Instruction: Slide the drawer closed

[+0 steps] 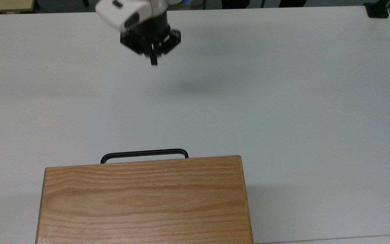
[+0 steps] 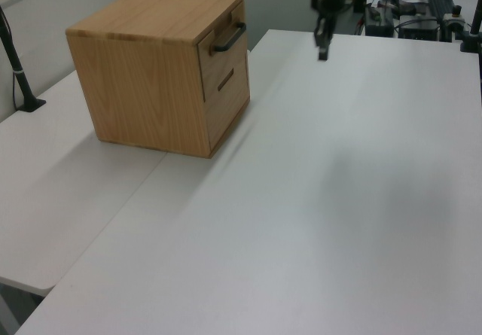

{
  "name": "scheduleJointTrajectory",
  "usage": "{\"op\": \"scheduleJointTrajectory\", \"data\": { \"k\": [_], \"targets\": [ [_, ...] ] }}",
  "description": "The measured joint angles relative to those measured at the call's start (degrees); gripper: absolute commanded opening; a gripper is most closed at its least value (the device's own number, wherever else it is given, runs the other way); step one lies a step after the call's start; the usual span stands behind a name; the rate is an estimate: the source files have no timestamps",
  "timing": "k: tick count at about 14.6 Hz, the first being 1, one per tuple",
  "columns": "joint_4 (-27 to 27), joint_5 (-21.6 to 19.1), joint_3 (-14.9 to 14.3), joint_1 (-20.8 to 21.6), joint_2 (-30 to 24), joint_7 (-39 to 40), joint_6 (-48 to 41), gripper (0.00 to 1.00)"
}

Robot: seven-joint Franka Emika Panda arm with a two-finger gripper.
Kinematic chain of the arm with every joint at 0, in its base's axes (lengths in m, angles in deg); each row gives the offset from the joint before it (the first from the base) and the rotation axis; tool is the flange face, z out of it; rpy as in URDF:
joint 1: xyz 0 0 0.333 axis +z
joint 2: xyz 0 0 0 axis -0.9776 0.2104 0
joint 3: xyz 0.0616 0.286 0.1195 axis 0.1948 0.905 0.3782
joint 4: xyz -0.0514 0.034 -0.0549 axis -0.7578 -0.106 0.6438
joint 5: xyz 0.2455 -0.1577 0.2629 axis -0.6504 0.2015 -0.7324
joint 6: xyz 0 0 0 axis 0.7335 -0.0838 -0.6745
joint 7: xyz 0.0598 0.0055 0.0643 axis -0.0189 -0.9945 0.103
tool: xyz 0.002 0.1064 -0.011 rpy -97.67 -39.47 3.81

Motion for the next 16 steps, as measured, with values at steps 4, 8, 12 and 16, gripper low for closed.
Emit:
{"op": "scheduleJointTrajectory", "data": {
  "k": [4, 8, 12, 16],
  "targets": [
    [2.24, 0.00, 0.01, 0.24, -7.01, 0.00, -6.13, 0.03],
    [3.46, 0.00, 0.04, 0.57, -10.31, 0.00, -8.41, 0.62],
    [3.81, 0.00, 0.14, 0.61, -10.65, 0.02, -8.43, 1.00],
    [3.88, 0.00, 0.14, 0.61, -10.65, 0.02, -8.43, 1.00]
  ]
}}
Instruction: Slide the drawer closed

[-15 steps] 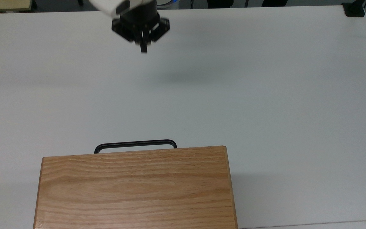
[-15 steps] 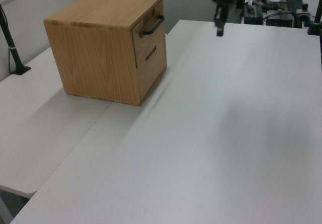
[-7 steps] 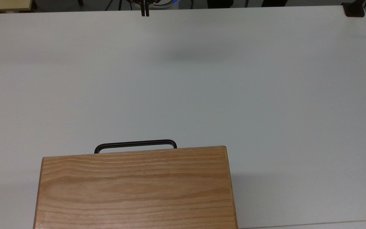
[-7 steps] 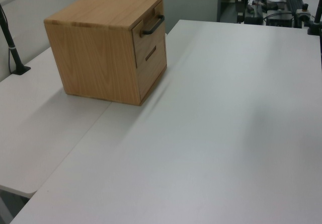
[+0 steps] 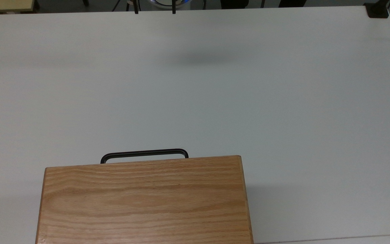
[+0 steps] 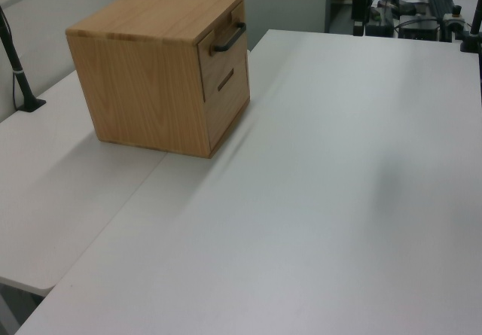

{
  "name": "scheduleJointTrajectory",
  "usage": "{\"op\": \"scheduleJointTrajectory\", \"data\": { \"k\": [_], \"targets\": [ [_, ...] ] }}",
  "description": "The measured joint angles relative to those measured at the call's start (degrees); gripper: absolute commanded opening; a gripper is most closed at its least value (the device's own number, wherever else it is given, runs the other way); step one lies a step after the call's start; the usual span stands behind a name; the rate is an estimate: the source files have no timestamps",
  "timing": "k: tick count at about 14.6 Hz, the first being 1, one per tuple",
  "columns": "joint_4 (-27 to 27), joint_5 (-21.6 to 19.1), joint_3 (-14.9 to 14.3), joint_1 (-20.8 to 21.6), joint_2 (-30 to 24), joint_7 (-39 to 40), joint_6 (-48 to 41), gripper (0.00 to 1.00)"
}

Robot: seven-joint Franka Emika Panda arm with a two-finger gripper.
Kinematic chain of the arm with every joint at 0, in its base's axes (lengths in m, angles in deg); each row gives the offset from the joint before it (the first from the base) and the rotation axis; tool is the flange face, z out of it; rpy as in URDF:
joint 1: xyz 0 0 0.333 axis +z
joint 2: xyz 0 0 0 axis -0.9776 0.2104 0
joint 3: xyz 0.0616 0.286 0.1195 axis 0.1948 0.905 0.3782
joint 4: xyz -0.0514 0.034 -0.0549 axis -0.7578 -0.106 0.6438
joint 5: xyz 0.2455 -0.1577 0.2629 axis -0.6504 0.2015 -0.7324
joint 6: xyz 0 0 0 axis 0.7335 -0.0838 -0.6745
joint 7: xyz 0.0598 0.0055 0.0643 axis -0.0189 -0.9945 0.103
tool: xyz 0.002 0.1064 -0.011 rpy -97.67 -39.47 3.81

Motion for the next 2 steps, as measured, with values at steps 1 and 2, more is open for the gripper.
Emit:
{"op": "scheduleJointTrajectory", "data": {
  "k": [1, 2],
  "targets": [
    [0.00, 0.00, 0.00, 0.00, 0.00, 0.00, 0.00, 1.00],
    [0.00, 0.00, 0.00, -0.01, 0.00, 0.00, 0.00, 1.00]
  ]
}}
